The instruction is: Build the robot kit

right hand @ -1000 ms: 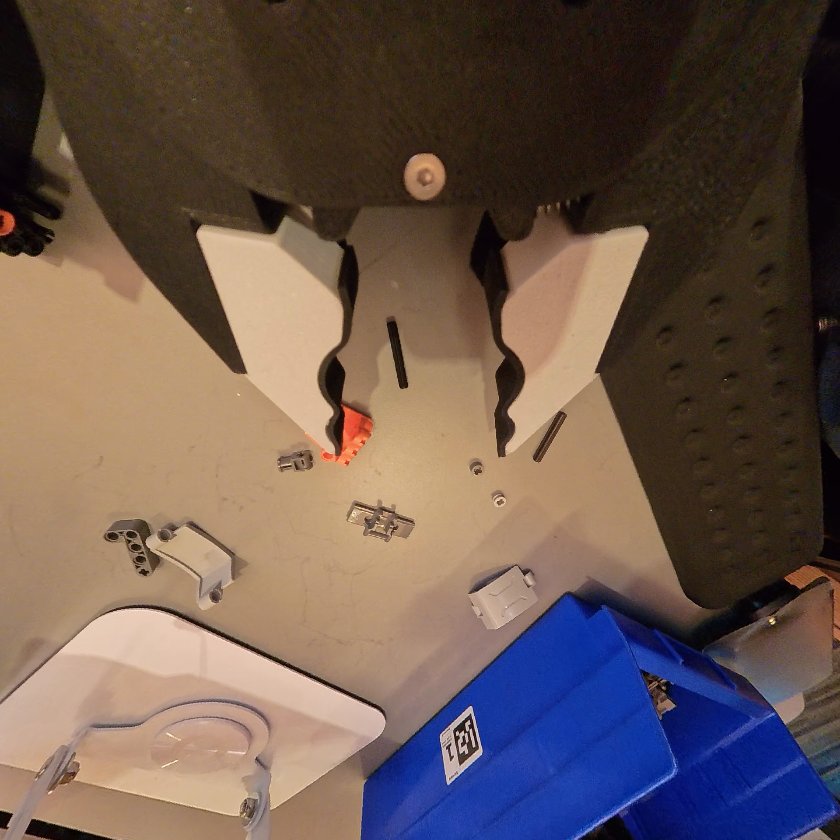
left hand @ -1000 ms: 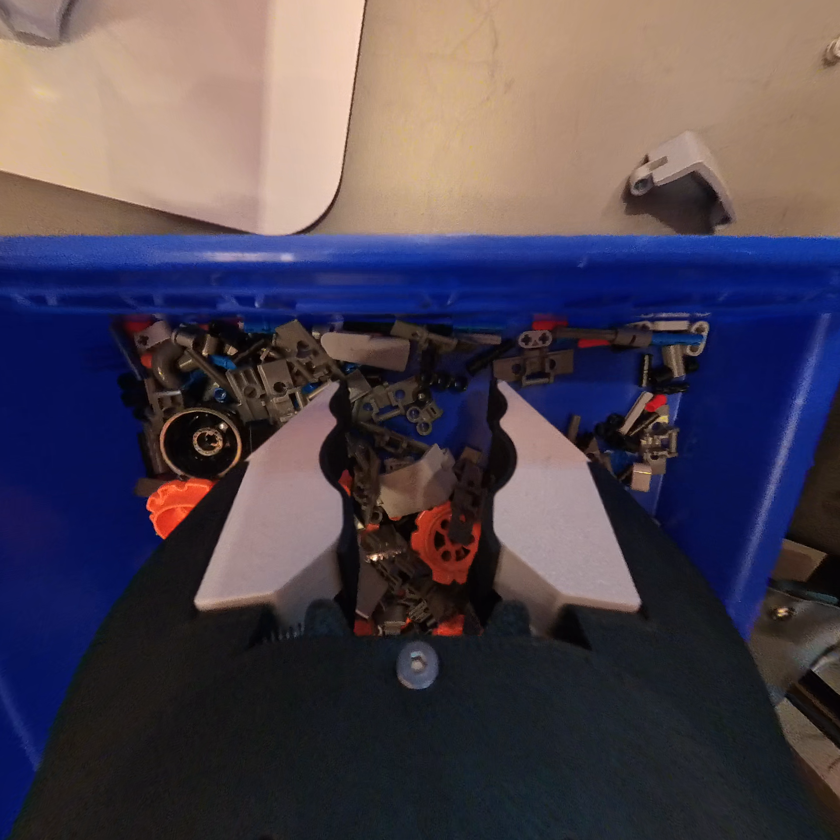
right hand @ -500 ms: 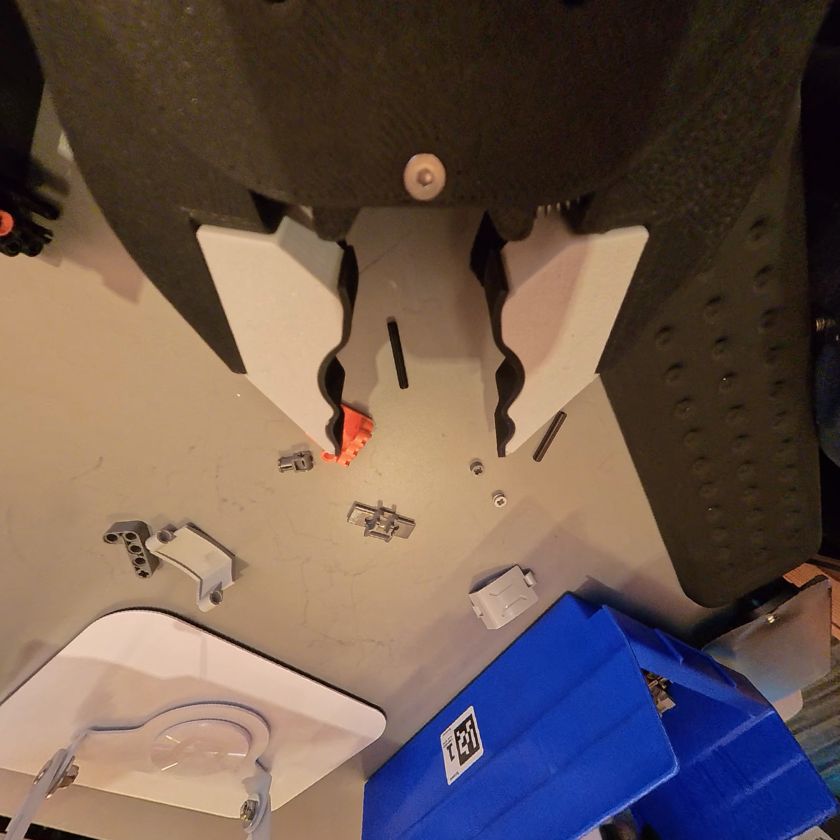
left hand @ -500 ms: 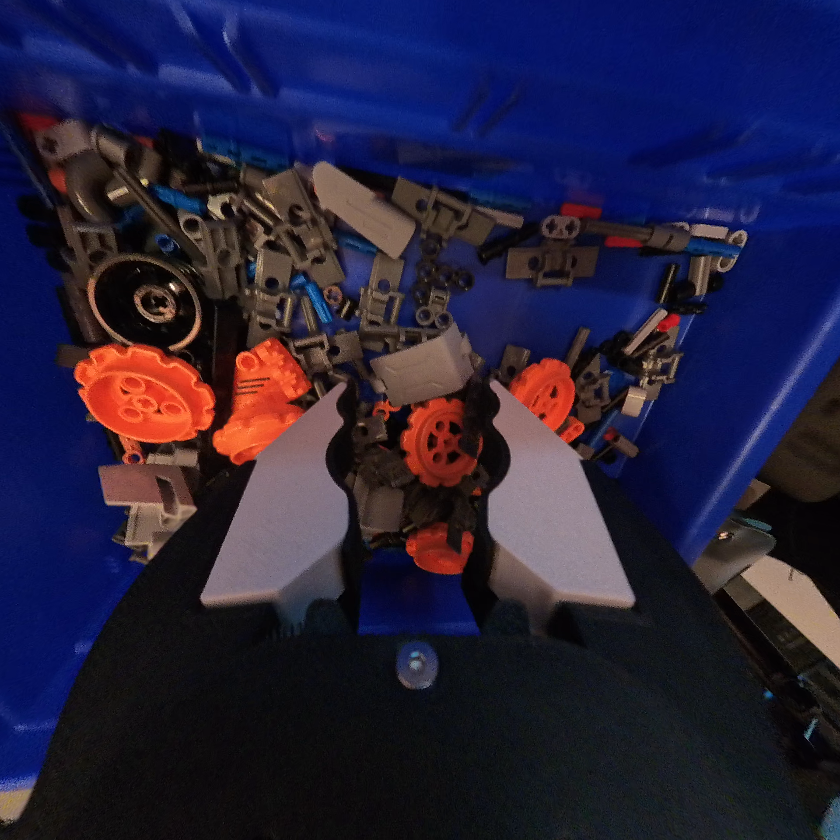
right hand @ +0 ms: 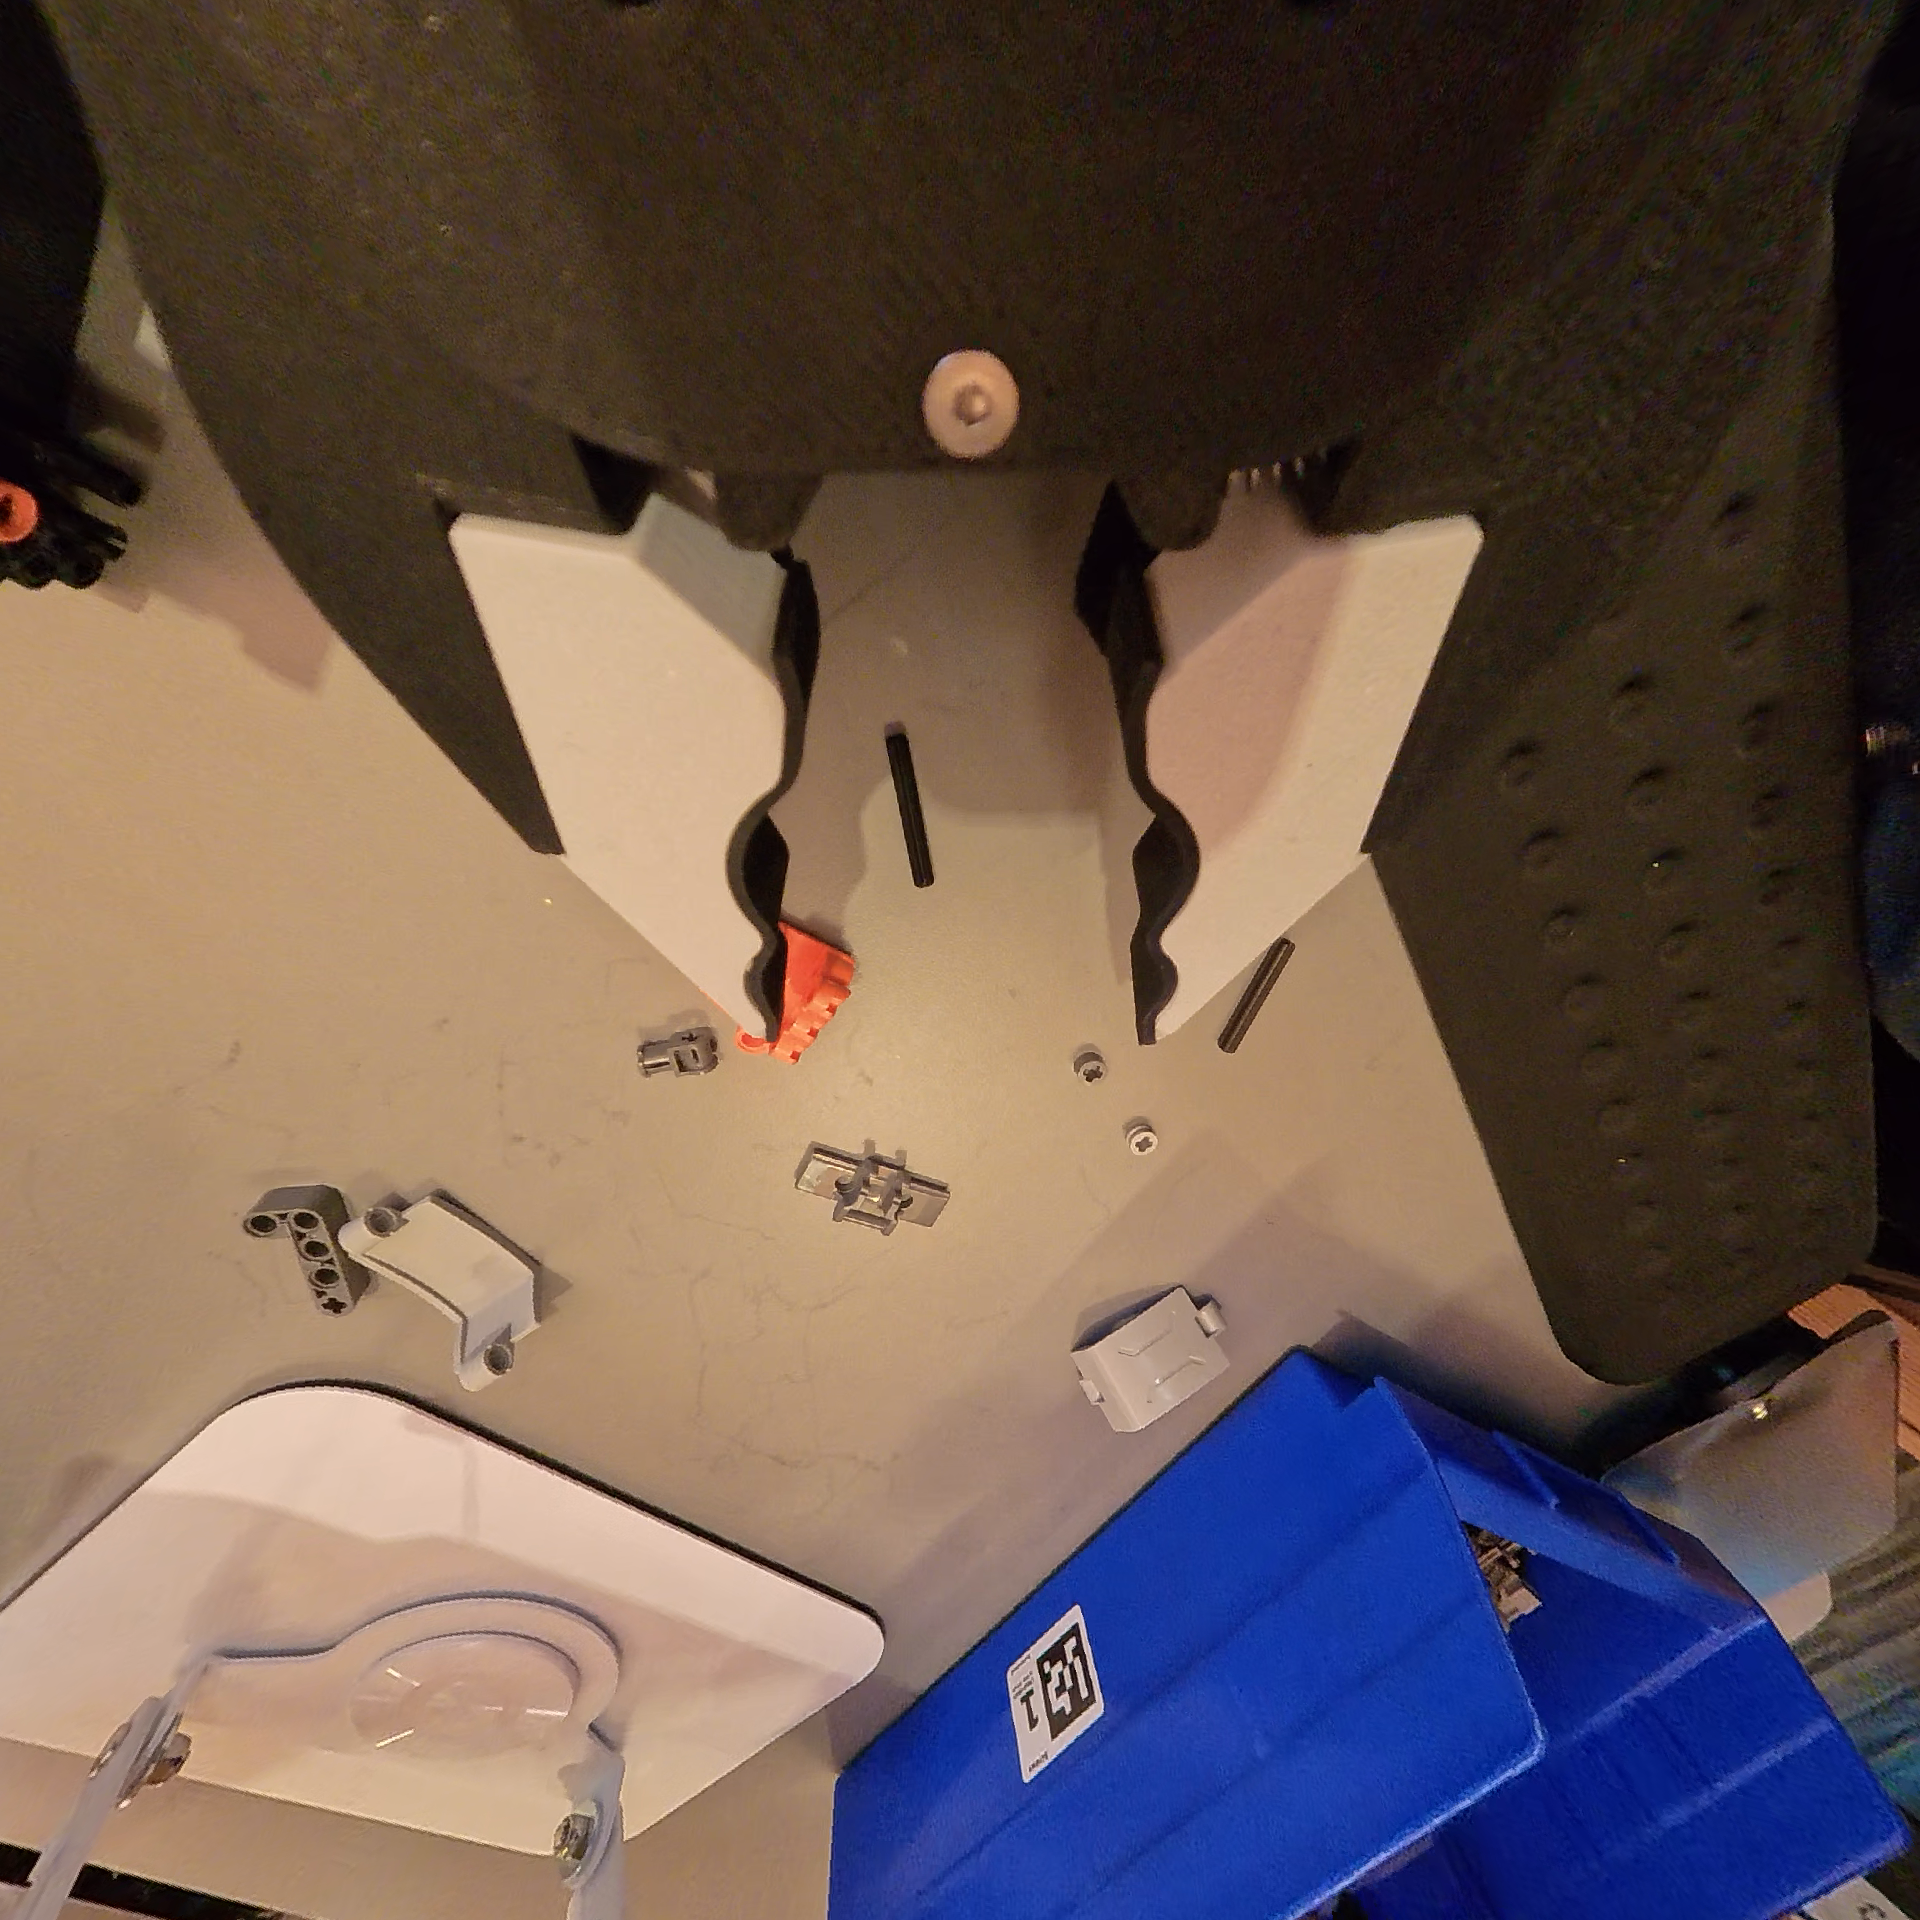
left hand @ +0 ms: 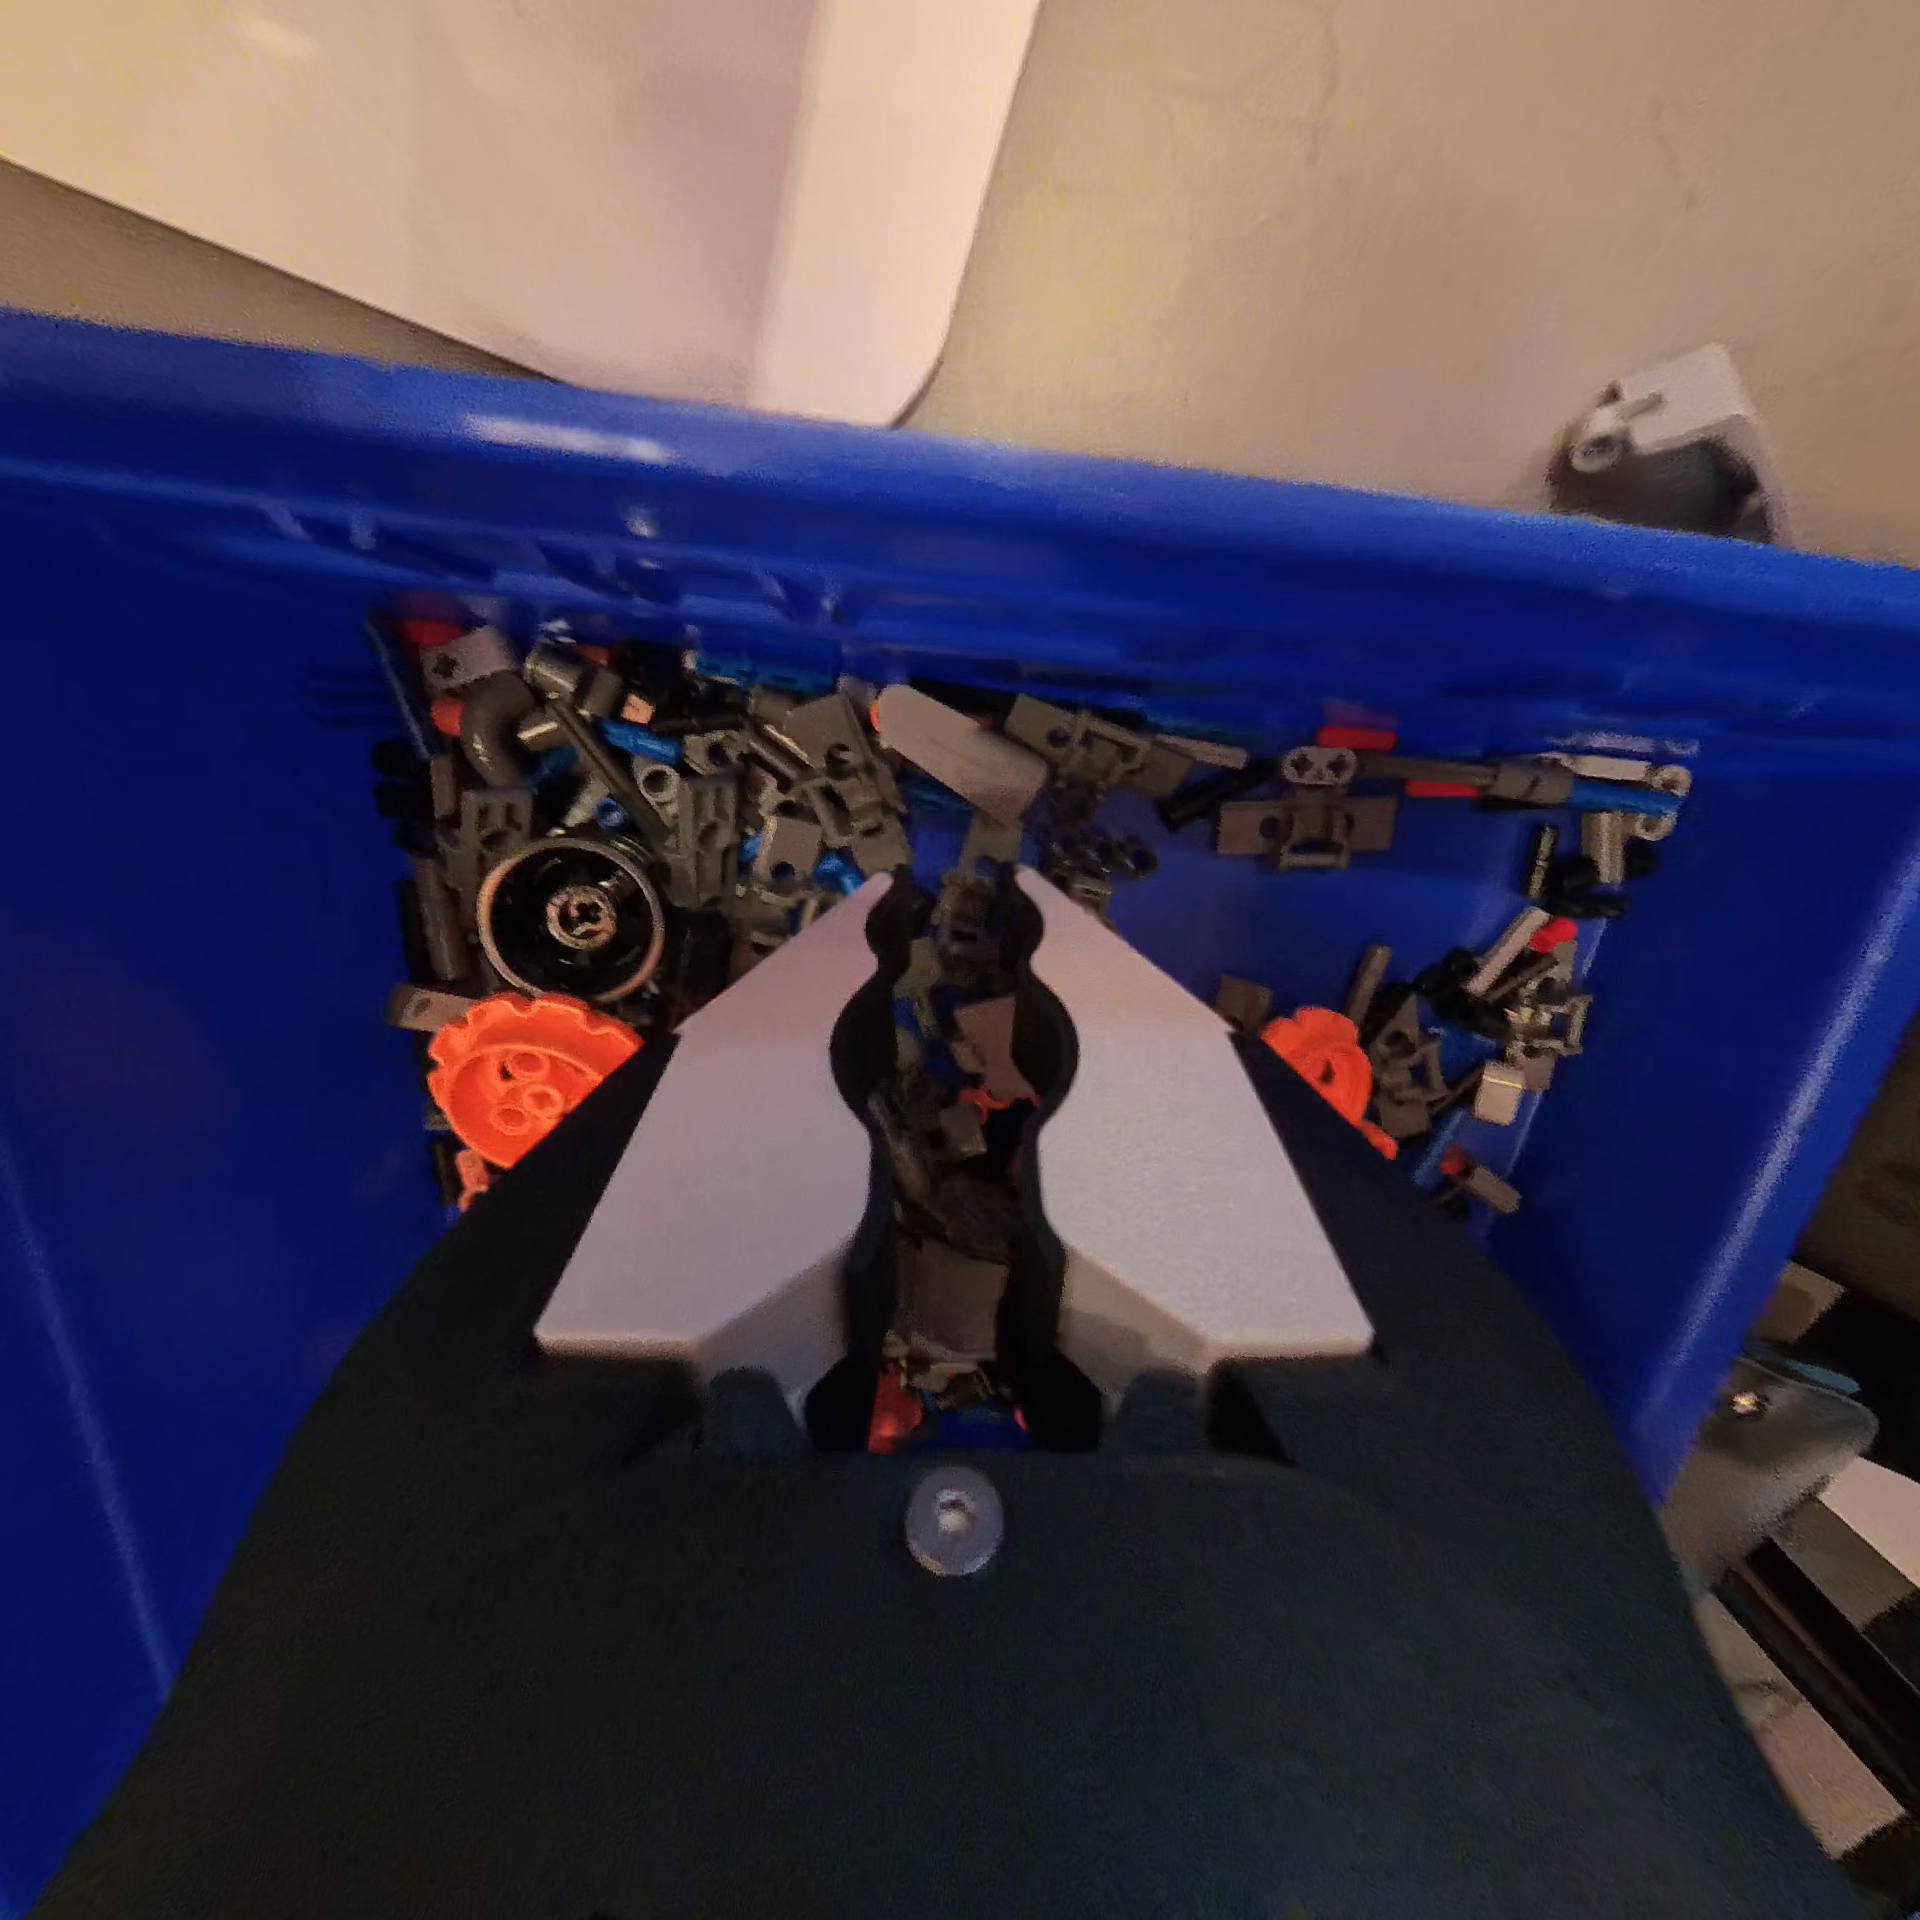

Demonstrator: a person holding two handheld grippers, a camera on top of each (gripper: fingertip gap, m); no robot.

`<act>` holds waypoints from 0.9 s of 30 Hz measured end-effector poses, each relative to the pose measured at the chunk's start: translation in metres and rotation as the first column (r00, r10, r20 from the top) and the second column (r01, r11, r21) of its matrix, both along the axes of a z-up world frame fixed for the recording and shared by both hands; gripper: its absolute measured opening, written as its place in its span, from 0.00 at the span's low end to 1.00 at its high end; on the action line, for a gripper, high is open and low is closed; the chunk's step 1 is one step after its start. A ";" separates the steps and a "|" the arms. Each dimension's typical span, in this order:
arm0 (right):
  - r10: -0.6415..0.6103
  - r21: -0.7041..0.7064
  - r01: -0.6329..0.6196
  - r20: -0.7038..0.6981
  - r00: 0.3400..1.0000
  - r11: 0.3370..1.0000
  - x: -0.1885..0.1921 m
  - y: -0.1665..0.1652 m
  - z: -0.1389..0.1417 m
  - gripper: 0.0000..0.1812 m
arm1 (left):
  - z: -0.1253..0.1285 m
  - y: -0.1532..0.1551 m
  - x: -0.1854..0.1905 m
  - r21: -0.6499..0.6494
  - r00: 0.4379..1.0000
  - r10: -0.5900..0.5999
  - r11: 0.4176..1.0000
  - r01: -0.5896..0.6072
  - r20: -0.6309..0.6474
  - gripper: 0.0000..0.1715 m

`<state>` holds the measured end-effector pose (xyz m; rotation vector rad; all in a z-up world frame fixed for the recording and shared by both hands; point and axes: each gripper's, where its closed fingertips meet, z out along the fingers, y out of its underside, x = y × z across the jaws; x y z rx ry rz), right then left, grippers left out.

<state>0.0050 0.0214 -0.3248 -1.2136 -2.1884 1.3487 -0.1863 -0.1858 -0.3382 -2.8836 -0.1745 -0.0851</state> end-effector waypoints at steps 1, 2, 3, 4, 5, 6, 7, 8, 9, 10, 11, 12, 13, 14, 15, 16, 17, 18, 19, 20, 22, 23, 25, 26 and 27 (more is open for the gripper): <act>0.000 -0.001 0.000 -0.001 1.000 1.000 0.000 0.000 0.000 0.36 | -0.002 0.000 -0.004 -0.009 1.000 0.004 1.000 -0.004 -0.014 0.05; -0.001 -0.002 0.001 -0.003 1.000 1.000 0.000 0.000 0.001 0.36 | -0.005 -0.001 -0.007 -0.026 1.000 0.012 1.000 -0.012 -0.020 0.04; -0.001 -0.004 0.001 -0.004 1.000 1.000 0.000 0.000 0.001 0.36 | -0.007 -0.002 -0.008 -0.035 1.000 0.011 0.999 -0.012 -0.021 0.04; -0.001 -0.006 0.001 -0.005 1.000 1.000 0.000 0.000 0.001 0.36 | -0.009 -0.002 -0.009 -0.041 1.000 0.011 0.999 -0.012 -0.028 0.03; -0.002 -0.007 0.002 -0.006 1.000 1.000 0.000 0.001 0.001 0.36 | -0.012 -0.005 -0.011 -0.063 0.999 0.014 0.998 -0.017 -0.035 0.01; -0.002 -0.009 0.002 -0.008 1.000 1.000 0.000 0.001 0.002 0.36 | -0.015 -0.008 -0.012 -0.084 0.999 0.017 0.996 -0.020 -0.043 0.00; -0.003 -0.011 0.003 -0.008 1.000 1.000 0.000 0.001 0.002 0.36 | -0.014 -0.007 -0.011 -0.076 0.999 0.015 0.997 -0.018 -0.041 0.00; -0.004 -0.012 0.004 -0.009 1.000 1.000 0.000 0.001 0.002 0.36 | -0.015 -0.010 -0.011 -0.090 0.999 0.017 0.996 -0.020 -0.034 0.00; -0.004 -0.014 0.004 -0.010 1.000 1.000 0.000 0.001 0.003 0.36 | -0.015 -0.013 -0.009 -0.104 0.999 0.017 0.994 -0.020 -0.030 0.00; -0.004 -0.014 0.004 -0.009 1.000 1.000 0.000 0.001 0.003 0.36 | -0.015 -0.016 -0.009 -0.115 0.999 0.017 0.993 -0.020 -0.030 0.00; -0.005 -0.015 0.005 -0.009 1.000 1.000 0.000 0.001 0.003 0.36 | -0.015 -0.018 -0.006 -0.111 1.000 0.015 0.994 -0.018 -0.023 0.00; -0.004 -0.015 0.004 -0.008 1.000 1.000 0.000 0.001 0.003 0.36 | -0.016 -0.020 -0.002 -0.114 1.000 0.017 0.993 -0.018 -0.005 0.00; -0.004 -0.016 0.004 -0.008 1.000 1.000 0.000 0.001 0.002 0.36 | -0.017 -0.024 0.001 -0.125 1.000 0.017 0.992 -0.016 0.004 0.00; -0.004 -0.015 0.004 -0.006 1.000 1.000 0.000 0.001 0.002 0.36 | -0.018 -0.026 0.002 -0.125 1.000 0.013 0.992 -0.013 0.000 0.00; -0.004 -0.016 0.004 -0.005 1.000 1.000 0.000 0.001 0.002 0.36 | -0.018 -0.026 0.002 -0.115 1.000 0.012 0.993 -0.013 -0.003 0.00; -0.004 -0.016 0.004 -0.004 1.000 1.000 0.000 0.001 0.002 0.36 | -0.017 -0.026 0.002 -0.105 1.000 0.014 0.994 -0.014 0.000 0.01; -0.004 -0.017 0.004 -0.003 1.000 1.000 0.000 0.001 0.002 0.36 | -0.015 -0.025 0.000 -0.093 1.000 0.016 0.996 -0.016 -0.004 0.03; -0.004 -0.017 0.004 -0.001 1.000 1.000 0.000 0.001 0.002 0.36 | -0.013 -0.023 -0.003 -0.078 1.000 0.017 0.997 -0.018 -0.019 0.04; -0.004 -0.018 0.004 0.000 1.000 1.000 0.000 0.001 0.002 0.36 | -0.012 -0.021 -0.004 -0.069 1.000 0.012 0.998 -0.013 -0.020 0.04; -0.003 -0.017 0.003 0.000 1.000 1.000 0.000 0.001 0.002 0.36 | -0.013 -0.021 -0.001 -0.068 1.000 -0.003 0.998 0.003 -0.003 0.05; -0.004 -0.019 0.004 0.001 1.000 1.000 -0.001 0.001 0.002 0.36 | -0.015 -0.019 0.001 -0.071 1.000 -0.027 0.997 0.026 -0.006 0.04; -0.004 -0.020 0.004 0.001 1.000 1.000 -0.001 0.001 0.002 0.36 | -0.015 -0.017 0.001 -0.068 0.999 -0.036 0.997 0.035 -0.008 0.05; -0.005 -0.022 0.005 0.001 1.000 1.000 -0.001 0.001 0.002 0.36 | -0.015 -0.017 0.003 -0.073 0.998 -0.058 0.996 0.058 -0.007 0.05; -0.005 -0.022 0.005 0.001 1.000 1.000 -0.001 0.001 0.002 0.36 | -0.015 -0.016 0.003 -0.071 0.998 -0.064 0.995 0.063 -0.015 0.05; -0.006 -0.024 0.006 0.000 1.000 1.000 -0.001 0.002 0.002 0.36 | -0.015 -0.015 0.004 -0.070 0.997 -0.070 0.995 0.069 -0.015 0.05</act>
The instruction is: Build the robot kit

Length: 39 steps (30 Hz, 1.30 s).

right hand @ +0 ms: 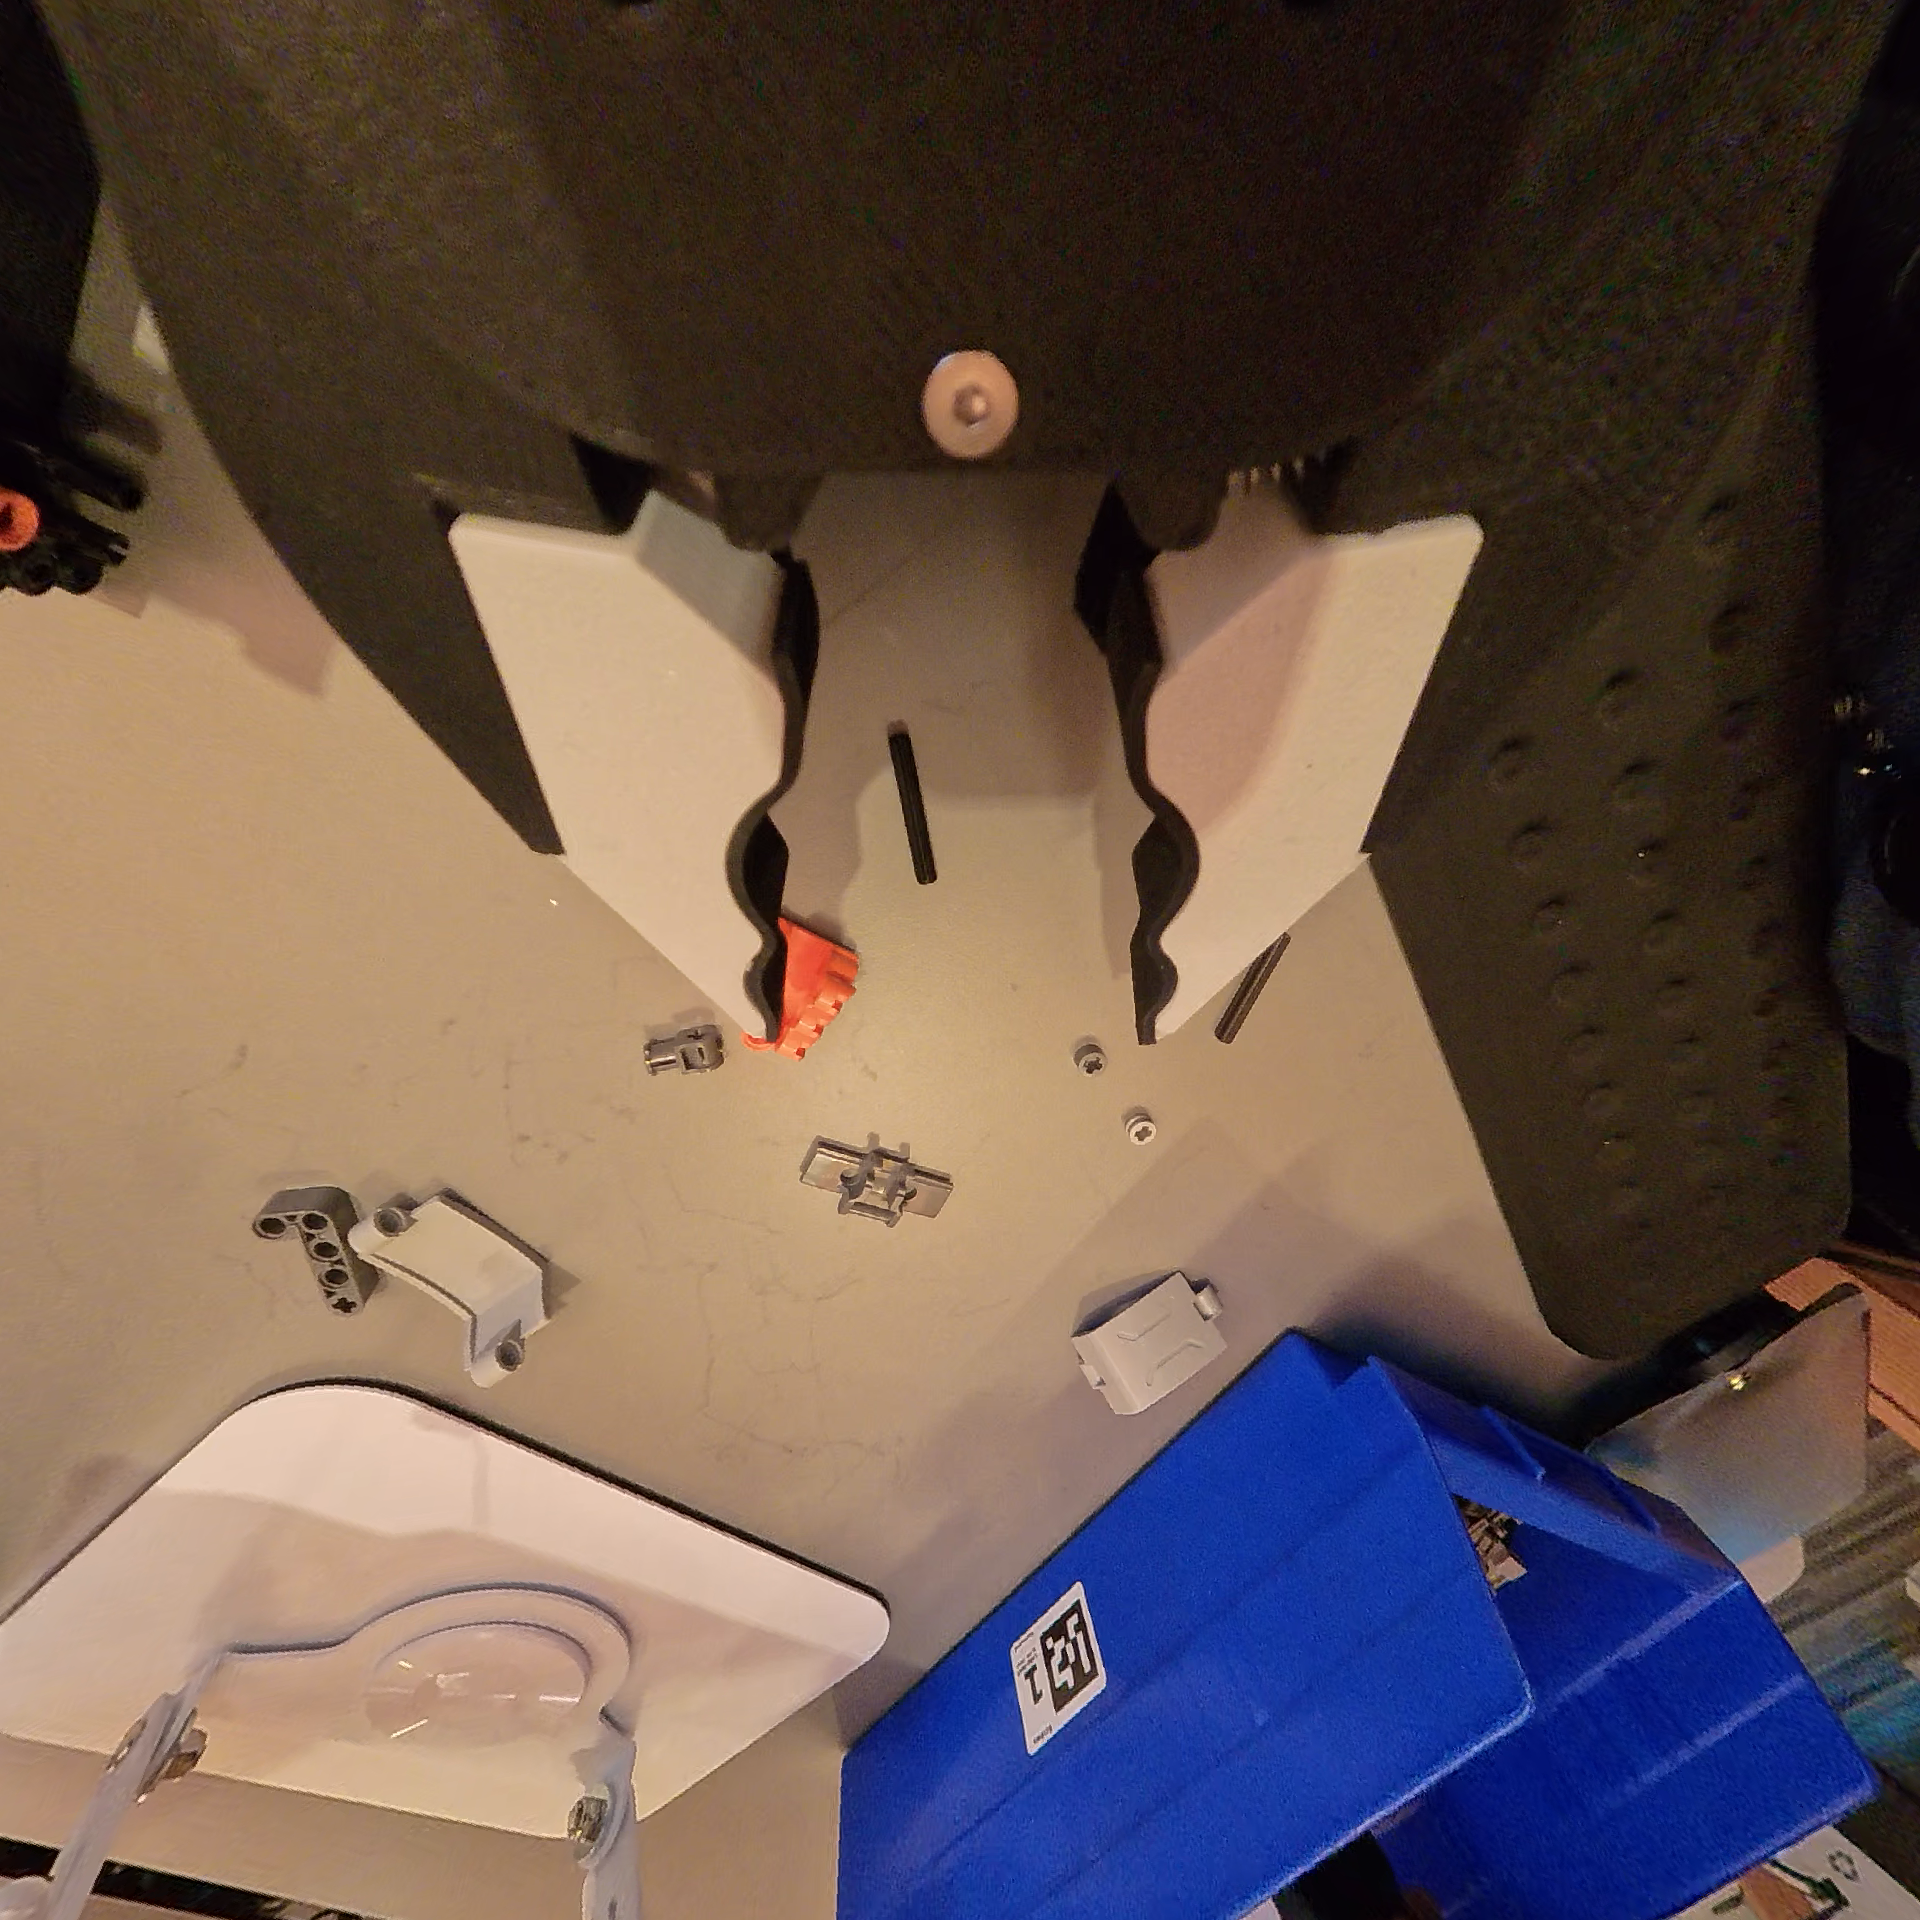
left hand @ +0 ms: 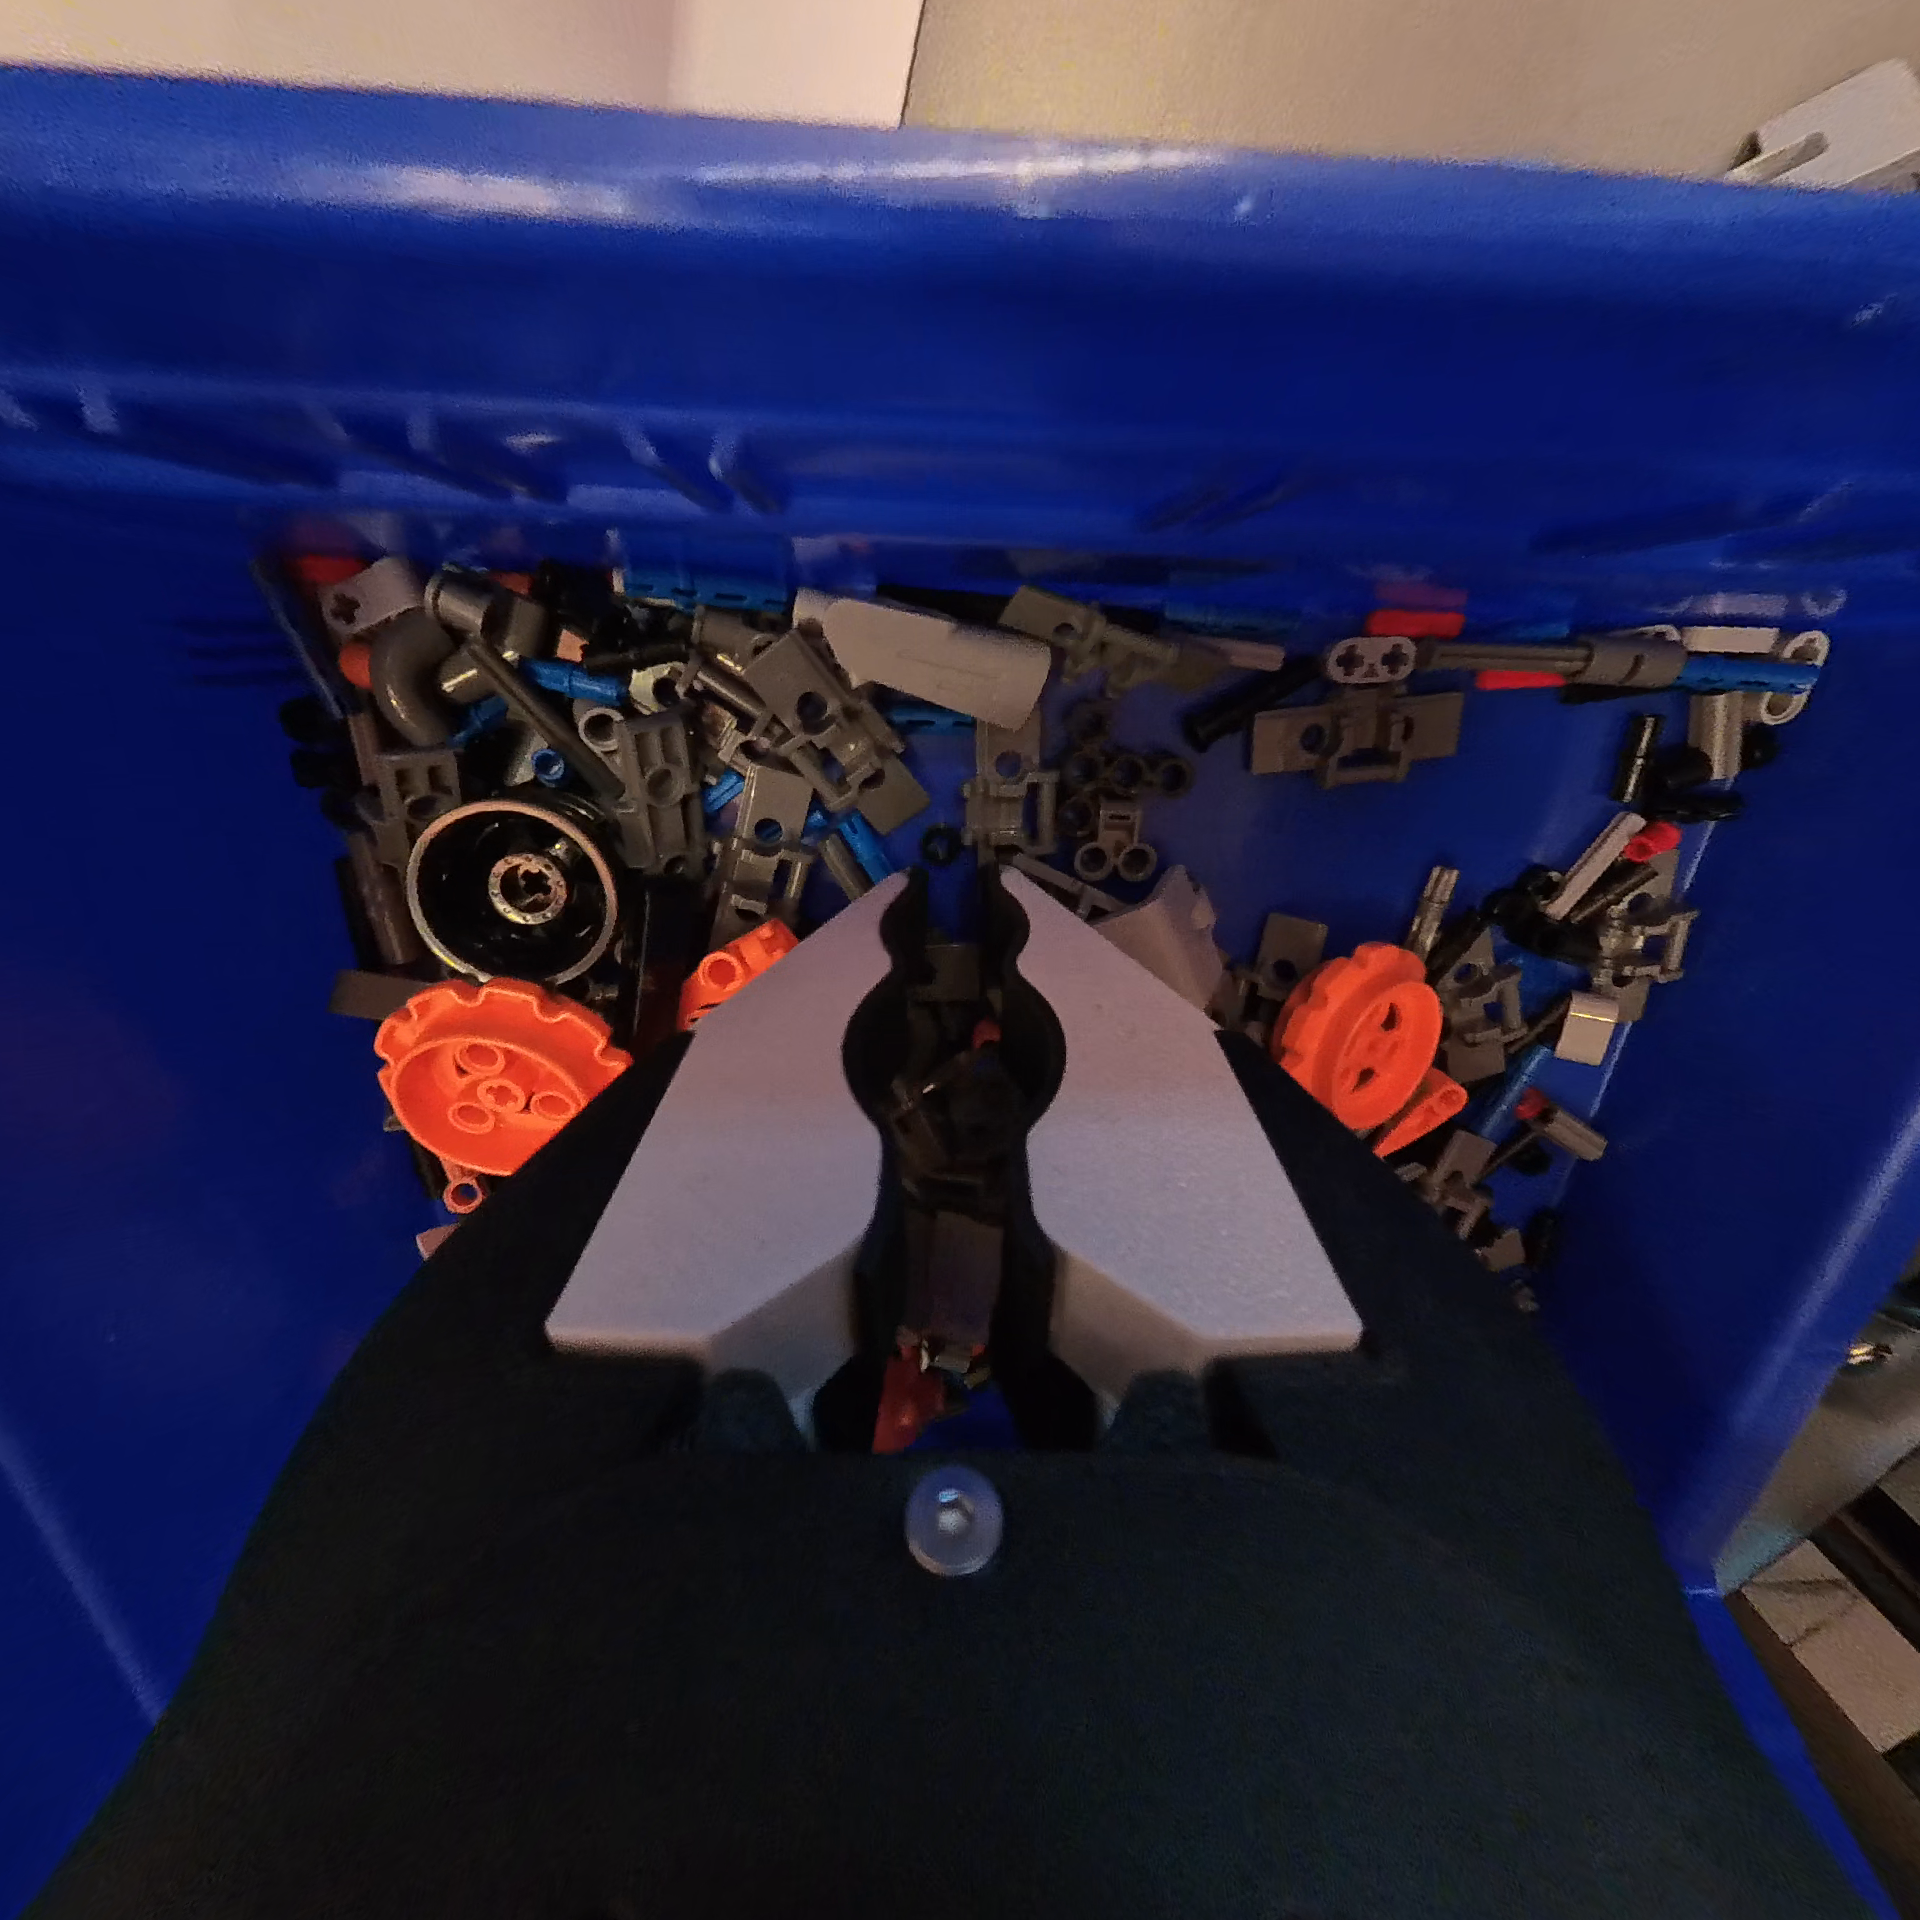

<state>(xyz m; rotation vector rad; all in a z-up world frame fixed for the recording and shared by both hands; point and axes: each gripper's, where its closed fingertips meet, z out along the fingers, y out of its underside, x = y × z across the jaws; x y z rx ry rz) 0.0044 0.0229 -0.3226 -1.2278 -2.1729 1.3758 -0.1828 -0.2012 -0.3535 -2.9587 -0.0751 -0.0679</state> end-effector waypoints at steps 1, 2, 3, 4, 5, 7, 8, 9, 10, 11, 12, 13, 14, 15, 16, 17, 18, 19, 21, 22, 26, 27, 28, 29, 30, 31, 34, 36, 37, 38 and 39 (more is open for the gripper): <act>-0.001 -0.002 0.001 -0.001 1.000 1.000 0.000 0.000 0.000 0.36 | 0.000 0.000 0.000 0.002 1.000 0.001 1.000 -0.001 0.002 0.05; -0.001 -0.003 0.001 -0.001 1.000 1.000 0.000 0.000 0.000 0.36 | 0.000 0.001 -0.002 0.006 1.000 0.003 1.000 -0.003 -0.007 0.06; -0.002 -0.002 0.002 -0.001 1.000 1.000 0.000 0.000 0.000 0.36 | 0.000 0.002 -0.003 0.013 1.000 0.001 1.000 -0.001 -0.018 0.07; -0.002 -0.002 0.002 -0.002 1.000 1.000 0.000 0.000 0.000 0.36 | 0.000 0.003 -0.003 0.018 1.000 -0.005 1.000 0.006 -0.016 0.06; -0.002 -0.001 0.002 -0.002 1.000 1.000 0.000 0.000 0.000 0.36 | 0.001 0.004 -0.004 0.022 1.000 -0.005 1.000 0.006 -0.022 0.07; -0.001 -0.001 0.001 -0.002 1.000 1.000 0.000 0.000 0.000 0.36 | 0.000 0.006 -0.008 0.026 0.999 -0.009 1.000 0.010 -0.050 0.07; -0.001 -0.001 0.001 -0.002 1.000 1.000 0.000 0.000 0.001 0.36 | -0.001 0.007 -0.007 0.025 0.999 -0.012 1.000 0.013 -0.046 0.07; -0.002 -0.001 0.002 -0.003 1.000 1.000 0.000 0.000 0.001 0.36 | -0.001 0.007 -0.008 0.026 0.999 -0.012 1.000 0.013 -0.050 0.07; -0.002 -0.002 0.002 -0.003 1.000 1.000 0.000 0.000 0.001 0.36 | -0.002 0.008 -0.007 0.027 0.999 -0.013 1.000 0.014 -0.044 0.07; -0.003 -0.003 0.003 -0.004 1.000 1.000 0.000 0.000 0.001 0.36 | -0.002 0.009 -0.007 0.034 0.999 -0.011 0.999 0.012 -0.037 0.06; -0.003 -0.003 0.003 -0.004 1.000 1.000 0.000 0.000 0.001 0.36 | -0.002 0.009 -0.007 0.032 0.999 -0.007 0.999 0.008 -0.033 0.05; -0.003 -0.003 0.003 -0.003 1.000 1.000 0.000 0.000 0.001 0.36 | -0.003 0.008 -0.008 0.031 0.999 -0.008 0.999 0.009 -0.037 0.03; -0.003 -0.003 0.003 -0.003 1.000 1.000 0.000 0.000 0.001 0.36 | -0.003 0.009 -0.007 0.034 0.999 -0.008 0.999 0.009 -0.034 0.03; -0.004 -0.004 0.003 -0.004 1.000 1.000 0.000 0.001 0.001 0.36 | -0.003 0.008 -0.007 0.034 0.999 -0.008 0.999 0.009 -0.033 0.03; -0.004 -0.006 0.004 -0.005 1.000 1.000 0.000 0.001 0.001 0.36 | -0.002 0.008 -0.007 0.034 0.999 -0.009 0.999 0.011 -0.037 0.03; -0.004 -0.006 0.004 -0.005 1.000 1.000 0.000 0.001 0.001 0.36 | -0.002 0.007 -0.006 0.031 0.999 -0.014 0.999 0.016 -0.043 0.03; -0.004 -0.007 0.004 -0.005 1.000 1.000 0.000 0.001 0.001 0.36 | -0.002 0.006 -0.003 0.024 0.999 -0.019 1.000 0.020 -0.037 0.03; -0.003 -0.006 0.003 -0.006 1.000 1.000 0.000 0.001 0.001 0.36 | 0.001 0.004 -0.003 0.022 0.999 -0.012 1.000 0.013 -0.041 0.03; -0.002 -0.008 0.002 -0.008 1.000 1.000 0.000 0.001 0.002 0.36 | 0.013 0.004 0.000 0.043 0.999 0.007 0.999 -0.005 -0.043 0.03; -0.002 -0.010 0.002 -0.010 1.000 1.000 0.000 0.001 0.002 0.36 | 0.023 0.006 0.001 0.065 0.999 0.018 0.998 -0.015 -0.051 0.02; -0.002 -0.012 0.002 -0.017 1.000 1.000 0.000 0.001 0.003 0.36 | 0.087 0.042 0.034 0.253 0.999 0.037 0.967 -0.034 -0.007 0.02; -0.002 -0.013 0.002 -0.019 1.000 1.000 0.000 0.000 0.004 0.36 | 0.101 0.053 0.048 0.282 1.000 0.017 0.959 -0.015 -0.005 0.02; -0.001 -0.013 0.001 -0.021 1.000 1.000 0.000 0.000 0.004 0.36 | 0.113 0.067 0.065 0.322 1.000 0.004 0.947 -0.006 0.009 0.03; -0.001 -0.013 0.000 -0.023 1.000 1.000 0.000 0.000 0.004 0.36 | 0.122 0.083 0.086 0.370 0.999 -0.020 0.929 0.003 0.042 0.03; -0.001 -0.015 0.000 -0.026 1.000 1.000 0.000 0.000 0.005 0.36 | 0.127 0.096 0.106 0.402 0.997 -0.049 0.916 0.020 0.063 0.03; -0.001 -0.019 0.001 -0.030 1.000 1.000 0.001 0.001 0.006 0.36 | 0.126 0.105 0.120 0.408 0.996 -0.066 0.912 0.039 0.053 0.03; -0.002 -0.027 0.001 -0.039 0.999 1.000 0.001 0.001 0.008 0.36 | 0.120 0.130 0.165 0.414 0.992 -0.112 0.907 0.080 0.053 0.03; -0.005 -0.037 0.003 -0.043 0.999 0.999 0.001 0.001 0.009 0.36 | 0.099 0.139 0.191 0.368 0.989 -0.140 0.923 0.111 0.052 0.02; -0.005 -0.041 0.003 -0.045 0.999 0.999 0.001 0.001 0.010 0.36 | 0.084 0.140 0.202 0.332 0.988 -0.146 0.935 0.122 0.048 0.03; -0.004 -0.042 0.002 -0.047 0.999 0.999 0.001 0.001 0.010 0.36 | 0.067 0.139 0.205 0.285 0.989 -0.148 0.948 0.140 0.008 0.03; -0.002 -0.042 0.000 -0.049 0.999 0.999 0.002 0.001 0.010 0.36 | 0.053 0.139 0.205 0.256 0.988 -0.146 0.955 0.152 -0.041 0.03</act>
